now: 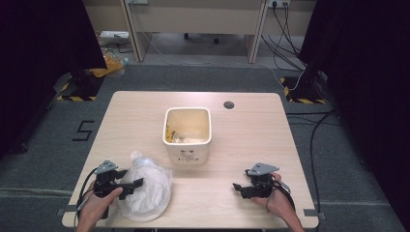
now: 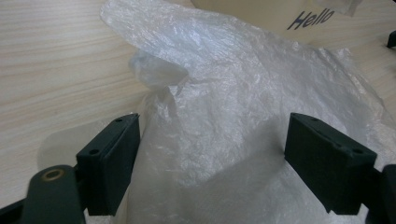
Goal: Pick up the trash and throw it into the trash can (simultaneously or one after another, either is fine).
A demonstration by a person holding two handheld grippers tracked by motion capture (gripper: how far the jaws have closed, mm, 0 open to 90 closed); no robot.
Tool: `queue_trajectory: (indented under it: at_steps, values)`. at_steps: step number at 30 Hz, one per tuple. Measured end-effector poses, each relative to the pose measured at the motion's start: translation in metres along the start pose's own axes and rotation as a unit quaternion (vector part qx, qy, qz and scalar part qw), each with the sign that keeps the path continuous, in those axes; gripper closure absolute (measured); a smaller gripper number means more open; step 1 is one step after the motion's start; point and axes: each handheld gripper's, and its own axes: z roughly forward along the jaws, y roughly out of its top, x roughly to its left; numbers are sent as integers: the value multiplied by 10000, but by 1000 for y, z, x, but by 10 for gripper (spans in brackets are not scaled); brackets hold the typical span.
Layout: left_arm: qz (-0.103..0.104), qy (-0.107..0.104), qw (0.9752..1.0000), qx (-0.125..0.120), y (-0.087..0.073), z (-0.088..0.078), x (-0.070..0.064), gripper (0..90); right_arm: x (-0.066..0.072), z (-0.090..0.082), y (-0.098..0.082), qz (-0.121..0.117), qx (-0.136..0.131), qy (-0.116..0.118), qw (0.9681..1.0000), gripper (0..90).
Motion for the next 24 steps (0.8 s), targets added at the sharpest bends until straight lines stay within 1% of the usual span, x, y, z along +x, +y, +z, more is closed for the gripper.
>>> queue_trajectory:
  at_steps: [5,7,8,9,10,11,12,13,14,15,16,17,18,19,20,21,22,23,24]
  values:
    - [108,-117,9999,18,3,6,-6,199,0,0,0,32,-5,9,10000,256]
    - [153,-162,9997,33,4,9,-10,205,0,0,0,4,-3,6,10000,257]
    - [154,-188,9997,50,5,12,-15,205,1,0,0,3,-1,13,10000,262]
    - [154,-188,9997,50,5,12,-15,206,1,0,0,3,-1,13,10000,262]
    - [194,-203,9996,78,5,14,-21,209,2,-1,1,-7,-17,24,10000,263]
    - [215,-218,9995,95,4,15,-24,211,3,-2,1,-30,-12,25,10000,263]
    - [215,-218,9995,95,4,15,-24,212,3,-2,2,-22,-35,27,10000,263]
    - [204,-227,9995,92,4,17,-28,212,4,-3,2,-24,-51,16,10000,263]
    - [205,-260,9994,82,2,19,-35,213,4,-4,2,-9,-62,10,10000,263]
    - [205,-260,9994,82,2,19,-35,213,4,-4,2,-9,-62,10,10000,263]
    - [220,-283,9993,90,2,21,-38,214,4,-5,2,6,-86,-7,10000,263]
    - [272,-285,9992,92,2,23,-45,214,4,-5,2,5,-87,-2,10000,263]
    - [272,-285,9992,92,2,23,-45,214,4,-5,2,5,-87,-2,10000,263]
    - [310,-289,9990,111,2,26,-53,214,4,-6,2,-10,-86,-3,10000,264]
    - [310,-289,9990,111,2,26,-53,215,4,-6,1,-14,-70,3,10000,264]
    - [367,-303,9988,139,2,29,-62,216,4,-6,1,-18,-68,4,10000,264]
    - [367,-303,9988,139,2,29,-62,217,4,-6,1,-22,-73,-1,10000,264]
    - [395,-335,9985,147,2,30,-66,216,4,-6,1,-15,-92,8,10000,264]
    - [431,-365,9983,142,2,35,-76,216,5,-7,1,8,-94,-1,10000,264]
